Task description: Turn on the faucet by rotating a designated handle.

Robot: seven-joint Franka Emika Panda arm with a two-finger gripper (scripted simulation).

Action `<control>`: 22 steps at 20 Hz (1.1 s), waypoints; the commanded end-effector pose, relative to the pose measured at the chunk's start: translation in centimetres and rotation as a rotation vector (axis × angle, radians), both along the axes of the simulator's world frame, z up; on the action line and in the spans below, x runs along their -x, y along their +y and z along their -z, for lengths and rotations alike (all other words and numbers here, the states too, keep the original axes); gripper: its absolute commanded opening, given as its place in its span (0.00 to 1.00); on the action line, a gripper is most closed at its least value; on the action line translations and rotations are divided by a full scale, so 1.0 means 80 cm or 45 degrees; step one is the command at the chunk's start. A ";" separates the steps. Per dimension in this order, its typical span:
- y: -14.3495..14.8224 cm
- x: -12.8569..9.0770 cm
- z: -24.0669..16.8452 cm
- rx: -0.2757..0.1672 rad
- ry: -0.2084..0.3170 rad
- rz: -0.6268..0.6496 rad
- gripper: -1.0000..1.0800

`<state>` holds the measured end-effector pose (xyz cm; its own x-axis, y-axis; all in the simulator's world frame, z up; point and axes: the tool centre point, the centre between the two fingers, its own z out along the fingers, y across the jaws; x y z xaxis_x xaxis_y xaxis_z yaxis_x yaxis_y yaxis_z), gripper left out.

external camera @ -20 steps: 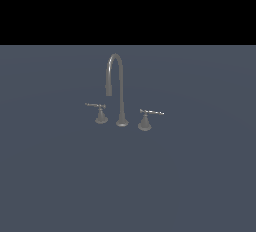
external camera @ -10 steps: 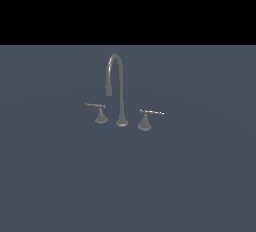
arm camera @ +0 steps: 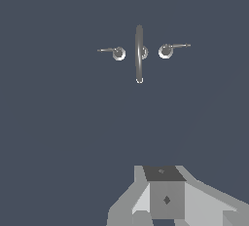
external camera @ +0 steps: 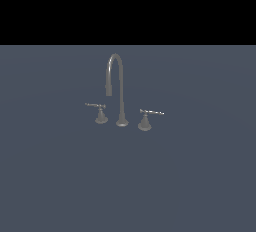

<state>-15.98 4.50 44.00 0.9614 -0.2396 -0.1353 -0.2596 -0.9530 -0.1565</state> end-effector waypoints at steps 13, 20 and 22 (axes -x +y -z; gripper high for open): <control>0.052 -0.121 0.109 -0.079 0.203 0.550 0.00; 0.073 -0.170 0.176 -0.045 0.281 0.834 0.00; 0.078 -0.182 0.197 -0.029 0.298 0.916 0.00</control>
<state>-2.19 10.38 29.51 0.5571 -0.7625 -0.3290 -0.8175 -0.5731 -0.0561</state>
